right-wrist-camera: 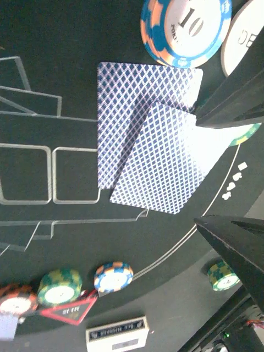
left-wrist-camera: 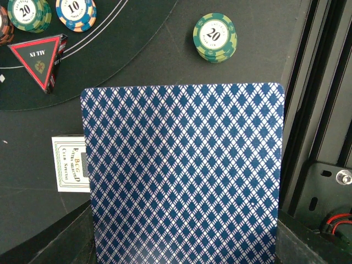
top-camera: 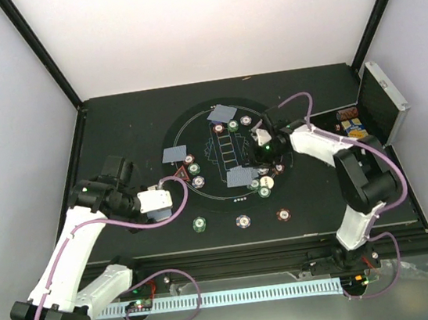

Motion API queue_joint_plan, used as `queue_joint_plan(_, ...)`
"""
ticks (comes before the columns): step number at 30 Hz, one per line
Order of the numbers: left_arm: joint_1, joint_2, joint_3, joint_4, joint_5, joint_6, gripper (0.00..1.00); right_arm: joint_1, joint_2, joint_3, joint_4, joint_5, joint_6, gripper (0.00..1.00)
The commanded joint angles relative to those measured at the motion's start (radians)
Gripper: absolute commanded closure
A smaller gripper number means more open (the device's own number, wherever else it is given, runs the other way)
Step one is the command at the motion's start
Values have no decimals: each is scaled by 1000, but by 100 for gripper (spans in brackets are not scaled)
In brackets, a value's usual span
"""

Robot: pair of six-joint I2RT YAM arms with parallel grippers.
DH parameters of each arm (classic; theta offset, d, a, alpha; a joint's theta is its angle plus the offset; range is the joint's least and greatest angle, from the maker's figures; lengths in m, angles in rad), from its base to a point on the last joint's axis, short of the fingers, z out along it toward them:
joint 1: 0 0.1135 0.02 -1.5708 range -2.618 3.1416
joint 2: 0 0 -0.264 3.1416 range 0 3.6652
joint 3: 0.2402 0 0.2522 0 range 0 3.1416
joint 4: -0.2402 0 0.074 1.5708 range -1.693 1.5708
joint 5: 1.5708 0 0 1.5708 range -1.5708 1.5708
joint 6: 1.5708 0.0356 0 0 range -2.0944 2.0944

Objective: Distribute texas hold em gaming equipment

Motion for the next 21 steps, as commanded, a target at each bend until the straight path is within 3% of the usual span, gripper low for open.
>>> queue_joint_plan(1,-4,-12,25,-5,35,2,99,-4,-91,11,-9,68,12,53)
queue_joint_plan(5,-4,-13,21,2,43,0,98,20,-128,8,11,34,35,50)
queue_joint_plan(8,-6,-12,21,9,44,-2,98,92,-177,-25,88,-41,93,42)
queue_joint_plan(13,-7,-10,19,22,62,-4,99,284,-262,-142,388,-183,311,28)
queue_joint_plan(18,-9,-6,12,25,63,-4,99,448,-254,-208,729,-254,544,26)
queue_joint_plan(21,-9,-6,13,23,59,-6,98,522,-204,-190,845,-268,639,26)
